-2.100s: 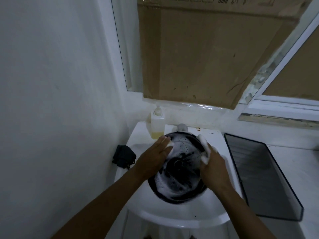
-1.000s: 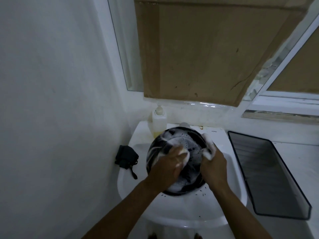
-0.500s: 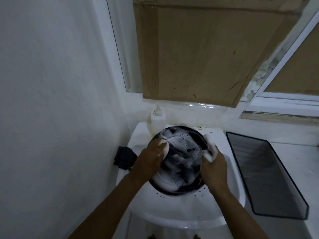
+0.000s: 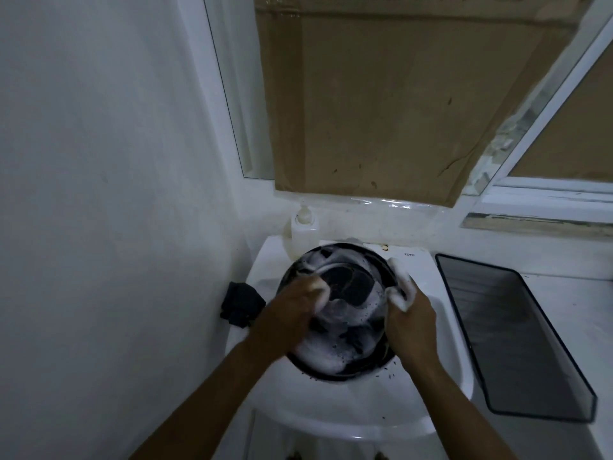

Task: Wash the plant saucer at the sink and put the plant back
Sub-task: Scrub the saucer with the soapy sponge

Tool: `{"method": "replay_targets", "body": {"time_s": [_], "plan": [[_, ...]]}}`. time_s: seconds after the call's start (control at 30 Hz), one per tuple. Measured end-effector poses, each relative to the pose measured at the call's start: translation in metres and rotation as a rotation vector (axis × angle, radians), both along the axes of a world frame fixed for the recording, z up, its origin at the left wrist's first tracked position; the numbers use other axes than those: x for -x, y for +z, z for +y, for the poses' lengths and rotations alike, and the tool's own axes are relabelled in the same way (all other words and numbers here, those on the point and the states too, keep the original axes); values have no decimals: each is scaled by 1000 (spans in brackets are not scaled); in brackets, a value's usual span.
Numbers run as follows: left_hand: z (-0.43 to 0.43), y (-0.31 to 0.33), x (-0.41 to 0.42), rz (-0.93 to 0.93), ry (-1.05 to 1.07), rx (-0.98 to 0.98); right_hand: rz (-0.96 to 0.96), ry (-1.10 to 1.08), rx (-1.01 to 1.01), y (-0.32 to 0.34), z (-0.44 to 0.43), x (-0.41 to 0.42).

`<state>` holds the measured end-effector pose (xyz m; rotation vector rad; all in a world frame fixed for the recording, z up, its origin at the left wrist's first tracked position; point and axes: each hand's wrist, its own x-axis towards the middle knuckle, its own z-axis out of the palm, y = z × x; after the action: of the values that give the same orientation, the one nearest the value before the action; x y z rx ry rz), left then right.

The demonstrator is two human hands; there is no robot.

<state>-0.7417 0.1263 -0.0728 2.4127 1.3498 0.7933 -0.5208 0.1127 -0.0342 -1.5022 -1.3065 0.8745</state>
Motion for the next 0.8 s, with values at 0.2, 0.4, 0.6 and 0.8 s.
{"method": "replay_targets", "body": {"time_s": [0.2, 0.4, 0.6, 0.8], "plan": [[-25, -7, -29, -51, -26, 71, 38, -49, -4, 2, 10, 7], [-22, 6, -4, -130, 48, 13, 13, -52, -50, 3, 5, -2], [1, 45, 26, -584, 582, 18, -231, 51, -155, -1, -6, -5], [27, 50, 28, -887, 708, 490, -418, 144, -293, -2, -17, -10]]}}
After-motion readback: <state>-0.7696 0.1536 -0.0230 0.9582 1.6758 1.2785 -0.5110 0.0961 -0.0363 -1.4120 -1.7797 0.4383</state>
